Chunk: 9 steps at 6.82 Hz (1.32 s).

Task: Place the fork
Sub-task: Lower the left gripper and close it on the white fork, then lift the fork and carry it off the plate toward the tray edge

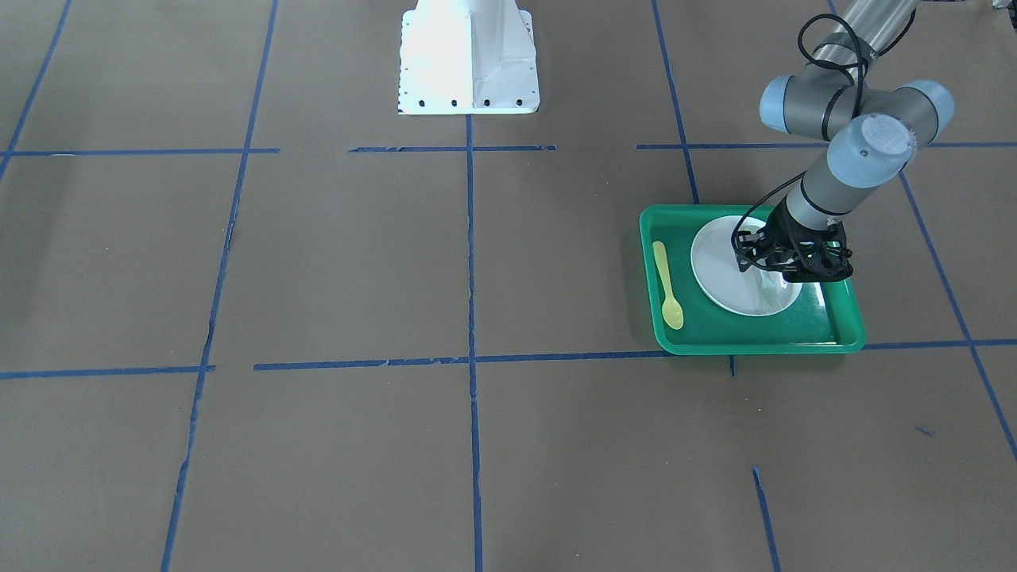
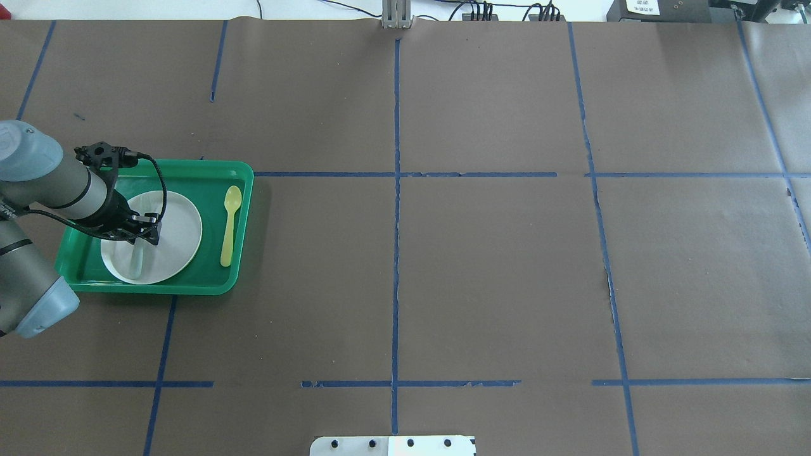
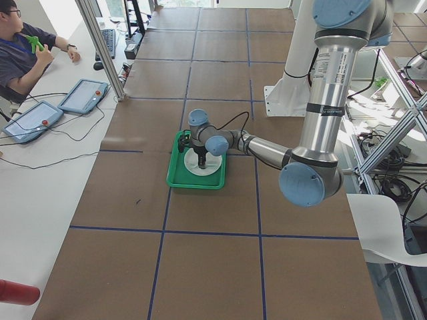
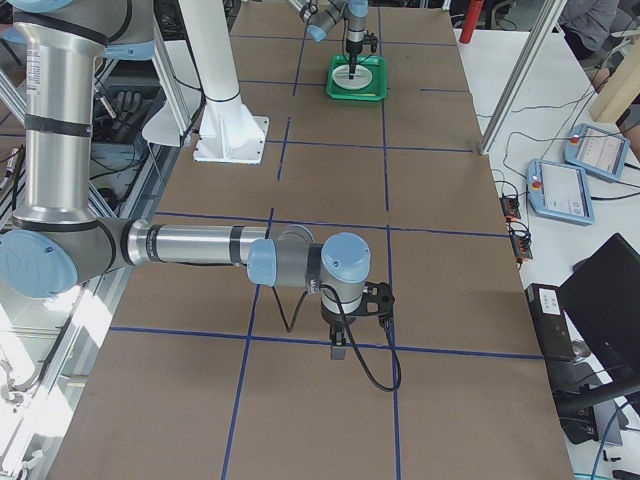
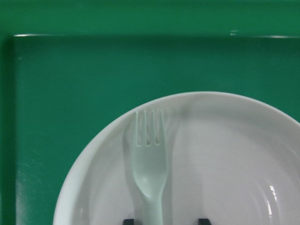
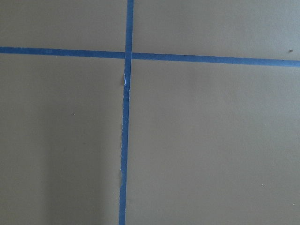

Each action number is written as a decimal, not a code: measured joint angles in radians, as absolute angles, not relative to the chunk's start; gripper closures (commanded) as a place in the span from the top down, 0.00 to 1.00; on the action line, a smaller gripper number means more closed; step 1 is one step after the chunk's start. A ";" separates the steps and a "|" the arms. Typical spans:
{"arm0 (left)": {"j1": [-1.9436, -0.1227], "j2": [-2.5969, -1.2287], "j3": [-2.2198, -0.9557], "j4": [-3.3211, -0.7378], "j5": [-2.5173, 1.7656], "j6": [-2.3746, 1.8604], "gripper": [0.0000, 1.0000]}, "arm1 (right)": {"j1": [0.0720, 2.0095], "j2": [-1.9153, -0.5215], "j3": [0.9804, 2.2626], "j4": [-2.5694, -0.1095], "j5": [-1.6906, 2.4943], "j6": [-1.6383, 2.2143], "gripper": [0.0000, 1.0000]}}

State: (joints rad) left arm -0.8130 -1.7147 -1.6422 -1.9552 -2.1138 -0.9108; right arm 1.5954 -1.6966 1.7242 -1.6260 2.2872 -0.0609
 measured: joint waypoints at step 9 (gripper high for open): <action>-0.901 -1.600 -1.766 -1.961 -2.116 -0.797 0.00 | 1.595 -1.697 1.724 -1.626 2.287 -0.061 1.00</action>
State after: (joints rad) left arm -0.9006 -1.6001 -1.7663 -1.9612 -2.1158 -0.7974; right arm 1.5954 -1.6966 1.7242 -1.6260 2.2872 -0.0612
